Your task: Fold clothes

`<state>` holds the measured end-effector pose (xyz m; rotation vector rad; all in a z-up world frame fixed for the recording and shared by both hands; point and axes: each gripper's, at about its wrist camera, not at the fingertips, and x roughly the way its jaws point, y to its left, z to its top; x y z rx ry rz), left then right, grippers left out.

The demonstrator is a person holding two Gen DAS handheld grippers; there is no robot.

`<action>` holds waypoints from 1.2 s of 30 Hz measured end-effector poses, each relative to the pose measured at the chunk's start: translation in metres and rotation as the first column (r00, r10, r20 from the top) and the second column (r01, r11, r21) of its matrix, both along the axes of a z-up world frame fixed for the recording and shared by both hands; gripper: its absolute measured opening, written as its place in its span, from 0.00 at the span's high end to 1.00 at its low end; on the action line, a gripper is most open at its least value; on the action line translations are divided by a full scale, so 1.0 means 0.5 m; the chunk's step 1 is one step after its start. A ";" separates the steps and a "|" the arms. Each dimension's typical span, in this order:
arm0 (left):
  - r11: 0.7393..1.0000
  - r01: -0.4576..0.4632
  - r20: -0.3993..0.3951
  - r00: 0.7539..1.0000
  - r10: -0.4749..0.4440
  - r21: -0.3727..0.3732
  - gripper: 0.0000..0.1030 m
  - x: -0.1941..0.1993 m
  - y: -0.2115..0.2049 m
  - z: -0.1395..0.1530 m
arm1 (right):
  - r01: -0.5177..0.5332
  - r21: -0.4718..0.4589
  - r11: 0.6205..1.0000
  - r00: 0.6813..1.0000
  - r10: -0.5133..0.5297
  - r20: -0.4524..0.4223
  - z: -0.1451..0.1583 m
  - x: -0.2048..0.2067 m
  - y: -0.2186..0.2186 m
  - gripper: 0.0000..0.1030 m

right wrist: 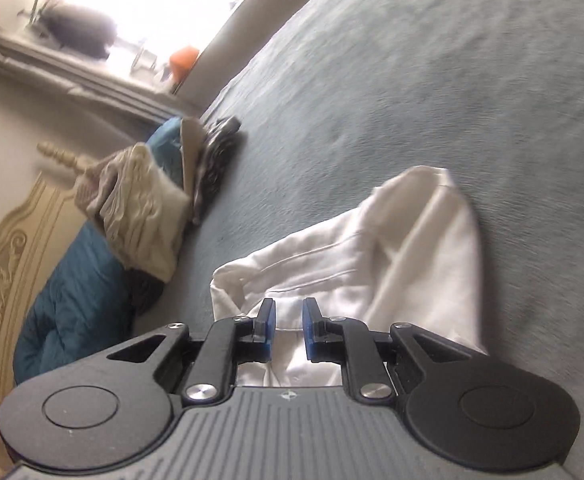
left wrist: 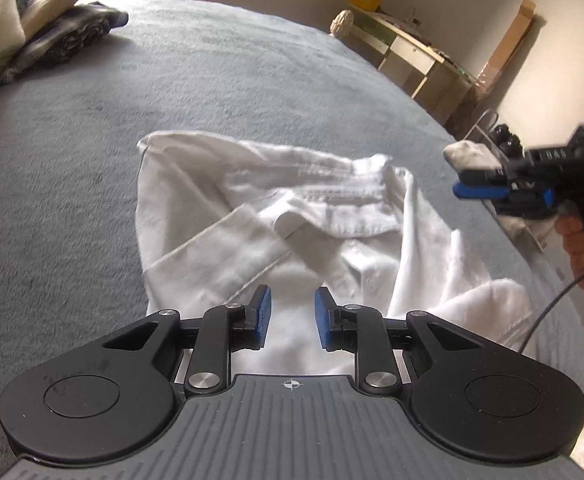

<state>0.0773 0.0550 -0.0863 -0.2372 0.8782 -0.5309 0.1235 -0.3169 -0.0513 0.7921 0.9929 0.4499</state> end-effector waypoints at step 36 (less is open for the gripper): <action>0.926 0.343 -0.101 0.927 -0.360 -0.157 0.91 0.117 -0.381 -0.056 | 0.017 -0.227 0.974 0.997 -0.035 -0.074 -0.105 -0.111 -0.138 0.94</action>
